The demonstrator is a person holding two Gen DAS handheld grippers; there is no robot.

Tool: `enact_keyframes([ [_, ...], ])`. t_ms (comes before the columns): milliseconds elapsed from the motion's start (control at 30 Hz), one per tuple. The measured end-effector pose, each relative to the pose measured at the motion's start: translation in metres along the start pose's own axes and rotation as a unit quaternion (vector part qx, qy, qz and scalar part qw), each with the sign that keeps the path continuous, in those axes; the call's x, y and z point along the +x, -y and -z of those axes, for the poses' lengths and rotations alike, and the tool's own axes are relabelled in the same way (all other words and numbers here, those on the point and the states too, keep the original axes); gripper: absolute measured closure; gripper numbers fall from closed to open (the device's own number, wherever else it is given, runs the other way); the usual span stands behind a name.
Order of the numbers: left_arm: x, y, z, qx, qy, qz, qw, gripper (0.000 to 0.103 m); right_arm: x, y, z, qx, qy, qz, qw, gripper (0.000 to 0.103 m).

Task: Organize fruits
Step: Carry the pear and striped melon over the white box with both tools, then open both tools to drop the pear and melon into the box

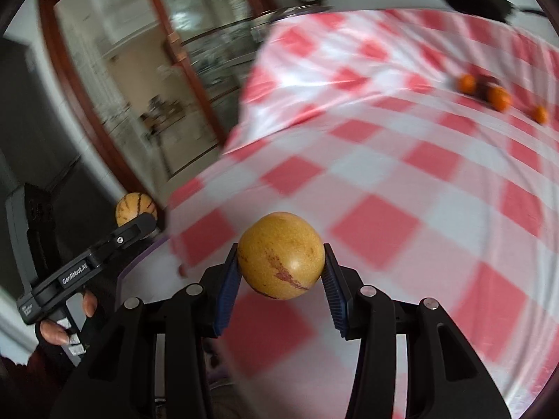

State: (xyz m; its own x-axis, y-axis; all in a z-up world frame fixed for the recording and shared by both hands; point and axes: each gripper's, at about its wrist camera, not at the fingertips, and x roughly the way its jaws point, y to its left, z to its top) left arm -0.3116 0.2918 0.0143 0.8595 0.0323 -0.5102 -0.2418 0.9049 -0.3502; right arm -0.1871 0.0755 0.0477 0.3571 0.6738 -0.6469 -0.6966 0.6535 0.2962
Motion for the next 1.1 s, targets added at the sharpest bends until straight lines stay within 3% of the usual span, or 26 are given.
enact_keyframes([
  [100, -0.013, -0.03, 0.009, -0.007, -0.006, -0.04, 0.9991, 0.057, 0.016, -0.04, 0.005, -0.056, -0.024, -0.024, 0.998, 0.058],
  [200, -0.017, -0.066, 0.019, -0.042, -0.021, -0.071, 0.9964, 0.057, 0.036, -0.091, 0.019, -0.142, -0.056, -0.045, 0.987, 0.058],
  [333, -0.014, -0.103, 0.032, -0.086, -0.048, -0.094, 0.9907, 0.057, 0.058, -0.148, 0.05, -0.271, -0.087, -0.048, 0.957, 0.058],
  [467, 0.006, -0.126, 0.05, -0.092, -0.11, -0.149, 0.9785, 0.057, 0.1, -0.177, 0.082, -0.34, -0.156, -0.042, 0.926, 0.058],
  [600, 0.028, -0.149, 0.073, -0.118, -0.181, -0.198, 0.9561, 0.057, 0.154, -0.17, 0.102, -0.319, -0.242, -0.016, 0.916, 0.058],
  [733, 0.041, -0.162, 0.091, -0.13, -0.225, -0.228, 0.9386, 0.057, 0.185, -0.154, 0.11, -0.29, -0.288, 0.02, 0.913, 0.058],
  [833, 0.046, -0.163, 0.097, -0.12, -0.238, -0.234, 0.9349, 0.057, 0.196, -0.149, 0.111, -0.296, -0.293, 0.043, 0.908, 0.058],
  [967, 0.051, -0.16, 0.098, -0.11, -0.246, -0.236, 0.9338, 0.057, 0.198, -0.16, 0.124, -0.349, -0.29, 0.055, 0.889, 0.058],
  [1100, 0.051, -0.153, 0.096, -0.108, -0.24, -0.24, 0.9344, 0.056, 0.196, -0.16, 0.129, -0.356, -0.294, 0.053, 0.885, 0.058],
])
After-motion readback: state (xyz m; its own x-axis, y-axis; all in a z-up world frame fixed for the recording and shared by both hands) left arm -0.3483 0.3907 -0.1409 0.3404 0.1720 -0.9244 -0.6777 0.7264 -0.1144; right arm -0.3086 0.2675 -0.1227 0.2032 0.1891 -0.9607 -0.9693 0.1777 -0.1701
